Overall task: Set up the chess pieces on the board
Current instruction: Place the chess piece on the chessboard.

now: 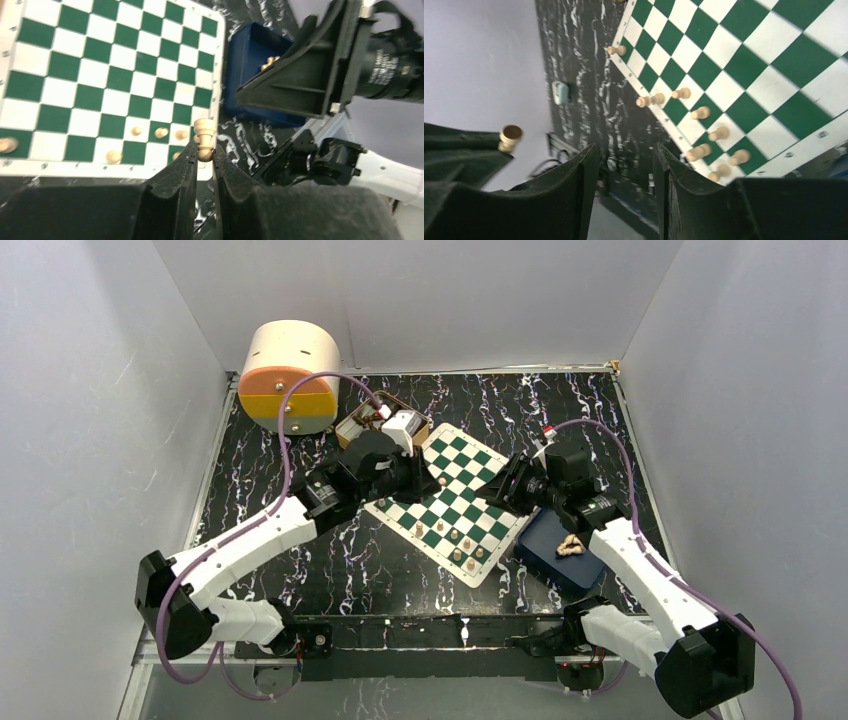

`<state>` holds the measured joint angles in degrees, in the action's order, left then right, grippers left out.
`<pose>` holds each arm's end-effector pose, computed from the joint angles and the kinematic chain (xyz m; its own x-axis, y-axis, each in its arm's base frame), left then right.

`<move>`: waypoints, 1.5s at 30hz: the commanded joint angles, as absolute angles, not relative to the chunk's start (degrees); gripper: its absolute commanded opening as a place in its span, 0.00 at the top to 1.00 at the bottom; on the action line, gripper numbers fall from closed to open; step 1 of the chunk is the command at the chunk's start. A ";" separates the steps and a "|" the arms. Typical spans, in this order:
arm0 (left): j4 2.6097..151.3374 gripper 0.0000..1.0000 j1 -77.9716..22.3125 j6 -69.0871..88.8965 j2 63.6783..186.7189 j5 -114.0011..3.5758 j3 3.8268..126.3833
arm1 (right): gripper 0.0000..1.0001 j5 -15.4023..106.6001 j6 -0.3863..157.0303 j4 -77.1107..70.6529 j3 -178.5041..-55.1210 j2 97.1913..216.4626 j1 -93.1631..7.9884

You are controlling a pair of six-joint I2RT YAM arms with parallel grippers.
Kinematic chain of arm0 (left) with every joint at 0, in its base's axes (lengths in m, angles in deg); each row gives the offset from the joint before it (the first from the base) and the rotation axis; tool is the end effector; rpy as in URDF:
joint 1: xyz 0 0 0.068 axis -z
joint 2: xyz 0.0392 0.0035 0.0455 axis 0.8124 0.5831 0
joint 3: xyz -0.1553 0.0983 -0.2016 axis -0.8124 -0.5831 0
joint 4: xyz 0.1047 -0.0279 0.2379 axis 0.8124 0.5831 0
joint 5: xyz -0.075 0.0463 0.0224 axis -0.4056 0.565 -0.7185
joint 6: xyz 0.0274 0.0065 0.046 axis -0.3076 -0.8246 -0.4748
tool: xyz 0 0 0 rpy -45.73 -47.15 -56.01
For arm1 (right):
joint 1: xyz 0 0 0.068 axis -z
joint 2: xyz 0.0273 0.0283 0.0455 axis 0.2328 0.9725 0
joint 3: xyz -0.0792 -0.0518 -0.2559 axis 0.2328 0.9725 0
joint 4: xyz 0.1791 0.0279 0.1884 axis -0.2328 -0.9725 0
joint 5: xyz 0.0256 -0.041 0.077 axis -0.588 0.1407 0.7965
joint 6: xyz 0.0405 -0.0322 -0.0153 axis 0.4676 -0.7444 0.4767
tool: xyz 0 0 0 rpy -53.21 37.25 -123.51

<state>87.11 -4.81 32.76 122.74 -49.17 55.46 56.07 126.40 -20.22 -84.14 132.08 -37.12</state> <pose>0.1926 -0.2279 0.3458 -0.6128 -0.1524 -0.7754 0.5303 0.6481 -0.5465 0.1955 0.0977 0.2794 -0.7827 0.5060 -0.3624 0.0257 0.6080 0.7935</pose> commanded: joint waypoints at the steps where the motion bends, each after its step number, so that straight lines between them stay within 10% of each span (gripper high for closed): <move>1: 109.33 1.00 -6.81 26.57 121.10 -49.51 61.70 | 0.48 55.47 105.31 -24.29 -89.24 131.66 -37.36; 11: 131.10 1.00 -18.14 15.68 133.84 -56.78 74.74 | 0.41 52.05 100.57 -28.98 -92.16 130.07 -37.36; 21: 134.85 1.00 -19.20 12.40 153.49 -59.81 85.70 | 0.02 47.50 98.17 -33.29 -92.36 125.38 -37.39; 45: 141.18 1.00 -13.74 14.14 174.98 -56.84 103.80 | 0.01 44.23 96.84 -36.77 -93.47 123.47 -37.37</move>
